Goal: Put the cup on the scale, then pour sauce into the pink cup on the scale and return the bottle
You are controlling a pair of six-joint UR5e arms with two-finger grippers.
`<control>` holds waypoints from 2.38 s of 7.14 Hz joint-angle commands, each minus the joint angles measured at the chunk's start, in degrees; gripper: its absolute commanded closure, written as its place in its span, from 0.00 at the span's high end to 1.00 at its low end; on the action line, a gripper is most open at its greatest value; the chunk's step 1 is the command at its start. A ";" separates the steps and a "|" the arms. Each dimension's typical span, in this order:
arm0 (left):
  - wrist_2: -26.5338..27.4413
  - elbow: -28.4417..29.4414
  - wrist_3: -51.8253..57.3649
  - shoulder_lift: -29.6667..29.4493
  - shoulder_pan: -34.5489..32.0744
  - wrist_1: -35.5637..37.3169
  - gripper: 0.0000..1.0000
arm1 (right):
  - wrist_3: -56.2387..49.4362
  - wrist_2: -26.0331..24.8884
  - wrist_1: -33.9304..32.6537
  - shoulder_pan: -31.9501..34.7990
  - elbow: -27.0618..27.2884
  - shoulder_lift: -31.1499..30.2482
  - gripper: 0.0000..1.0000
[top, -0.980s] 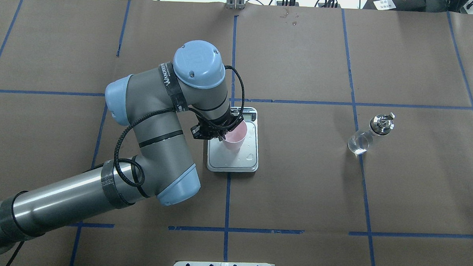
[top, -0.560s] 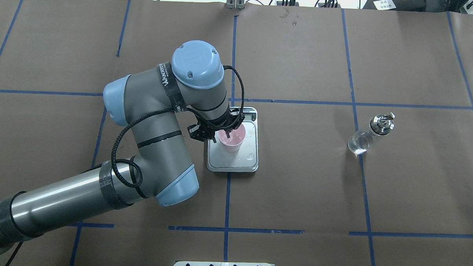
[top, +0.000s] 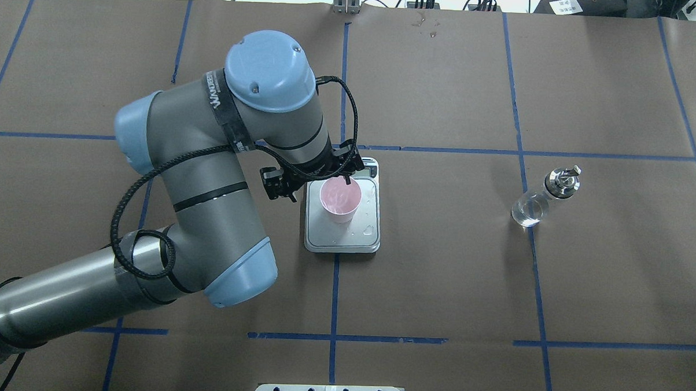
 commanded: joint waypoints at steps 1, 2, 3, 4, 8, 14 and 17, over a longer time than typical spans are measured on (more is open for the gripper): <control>-0.34 -5.04 6.04 -0.01 -3.22 7.15 1.00 | 8.02 -0.81 -11.21 -6.00 14.66 -0.93 1.00; -2.60 -5.31 10.25 -0.01 -6.46 9.36 1.00 | 14.94 -0.81 -11.69 -9.51 19.42 -1.28 1.00; -5.15 -6.27 17.08 0.34 -9.71 12.51 1.00 | 22.75 -1.33 -11.09 -13.55 22.60 -1.46 1.00; -5.18 -8.72 21.06 2.25 -10.70 14.37 1.00 | 25.53 -2.56 -9.08 -16.64 23.85 -1.46 1.00; -4.91 -15.69 43.54 14.65 -21.84 14.56 1.00 | 63.39 -31.71 25.75 -48.03 23.78 -10.02 1.00; -5.18 -13.76 95.81 28.45 -39.86 13.42 1.00 | 72.31 -65.11 48.37 -67.02 14.59 -19.30 1.00; -5.44 -9.46 100.20 40.11 -43.75 -4.78 1.00 | 72.05 -77.41 54.31 -71.49 8.06 -19.57 1.00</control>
